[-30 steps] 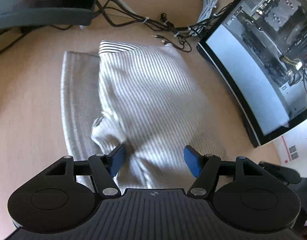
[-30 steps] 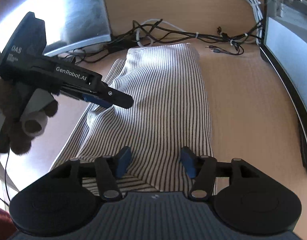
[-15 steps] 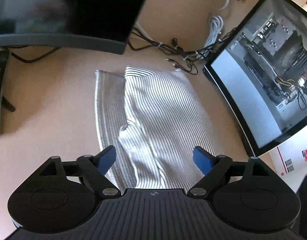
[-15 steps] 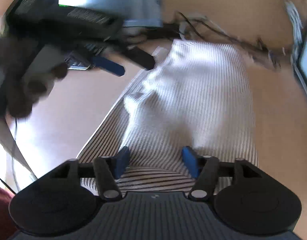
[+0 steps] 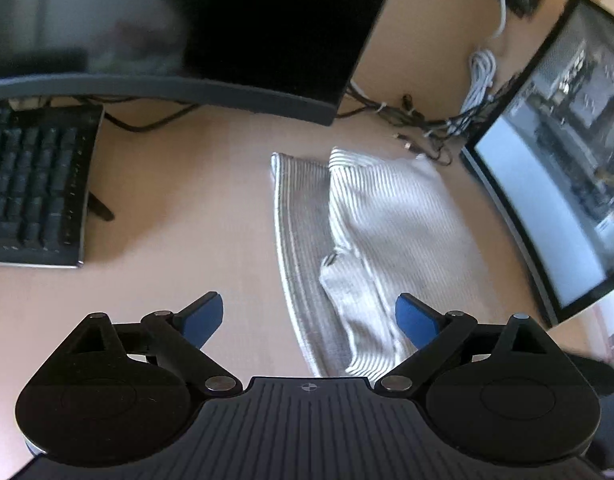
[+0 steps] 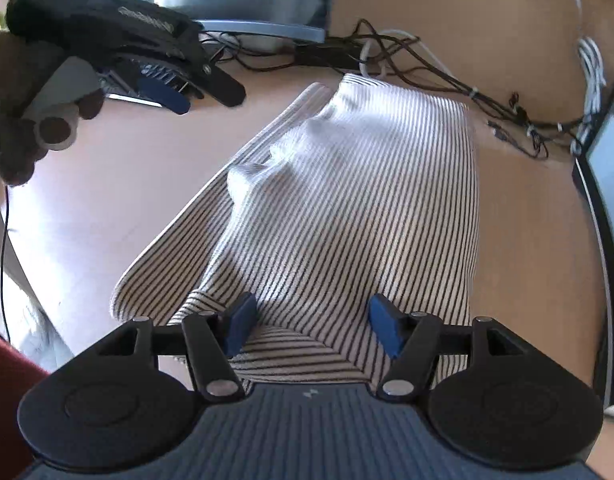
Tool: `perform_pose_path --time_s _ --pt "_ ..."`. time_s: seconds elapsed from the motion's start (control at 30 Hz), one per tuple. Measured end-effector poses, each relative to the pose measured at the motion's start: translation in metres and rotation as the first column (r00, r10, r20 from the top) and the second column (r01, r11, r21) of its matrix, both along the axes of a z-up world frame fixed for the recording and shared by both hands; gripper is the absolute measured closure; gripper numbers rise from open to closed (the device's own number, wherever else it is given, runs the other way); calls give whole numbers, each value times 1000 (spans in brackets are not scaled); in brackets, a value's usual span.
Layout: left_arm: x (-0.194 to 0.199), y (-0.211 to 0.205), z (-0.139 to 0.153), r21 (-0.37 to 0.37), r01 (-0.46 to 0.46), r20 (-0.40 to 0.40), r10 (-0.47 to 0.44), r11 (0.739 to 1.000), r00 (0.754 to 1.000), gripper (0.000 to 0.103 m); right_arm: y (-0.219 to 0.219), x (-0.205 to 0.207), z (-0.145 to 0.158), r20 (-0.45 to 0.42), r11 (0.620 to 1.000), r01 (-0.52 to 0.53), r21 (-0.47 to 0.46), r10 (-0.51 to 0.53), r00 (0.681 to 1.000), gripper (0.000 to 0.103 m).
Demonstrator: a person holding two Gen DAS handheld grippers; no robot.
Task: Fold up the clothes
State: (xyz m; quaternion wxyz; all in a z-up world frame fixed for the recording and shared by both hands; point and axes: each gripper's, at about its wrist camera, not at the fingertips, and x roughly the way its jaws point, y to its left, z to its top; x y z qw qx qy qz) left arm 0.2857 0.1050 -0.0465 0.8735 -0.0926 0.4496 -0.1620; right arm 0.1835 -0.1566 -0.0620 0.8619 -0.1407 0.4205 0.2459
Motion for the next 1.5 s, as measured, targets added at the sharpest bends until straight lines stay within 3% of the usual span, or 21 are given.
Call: perform_pose_path --time_s 0.1,0.17,0.23,0.37,0.53,0.63,0.7,0.73,0.8,0.87,0.93,1.07,1.23,1.33,1.5 --pt "-4 -4 0 39 20 14 -20 999 1000 4 3 -15 20 69 992 -110 -67 115 991 36" --pt "-6 -8 -1 61 28 21 -29 998 999 4 8 -24 24 89 966 -219 -139 232 969 25" --pt "-7 -13 0 92 33 32 -36 995 999 4 12 -33 23 81 929 -309 -203 331 940 22" --pt "-9 -19 2 117 46 36 -50 992 998 3 19 -45 5 46 886 -371 -279 399 916 22" --pt "-8 -19 2 111 49 41 -54 993 998 1 36 -49 -5 90 855 -406 -323 455 886 22" --pt "-11 -14 6 95 51 70 -57 994 996 1 40 -41 -12 56 877 -389 -282 420 906 26" --pt "-21 -10 11 101 93 130 -106 991 986 1 34 -24 -10 11 929 -322 -182 329 944 35" --pt "-27 -7 13 106 118 163 -135 987 977 0 22 -11 -7 -35 963 -255 -81 253 967 37" --pt "-40 -4 17 125 184 224 -209 975 952 0 -3 15 0 -152 989 -92 115 109 982 47" --pt "-54 -5 16 155 296 239 -327 942 914 0 -25 36 1 -281 959 78 273 2 960 53" --pt "-67 -9 13 171 398 230 -429 901 873 0 -45 49 -6 -368 911 187 368 -42 929 55" --pt "-88 -36 0 295 507 255 -578 810 775 0 -52 48 -12 -392 888 227 401 -57 918 56" --pt "-105 -77 -24 490 551 271 -719 676 640 0 -60 52 -15 -419 869 257 423 -64 906 56" --pt "-99 -93 -36 547 547 278 -754 634 595 0 -60 49 -17 -420 867 259 425 -64 905 57" --pt "-86 -109 -44 579 572 271 -799 581 537 0 -60 53 -19 -434 848 284 448 -72 898 56"
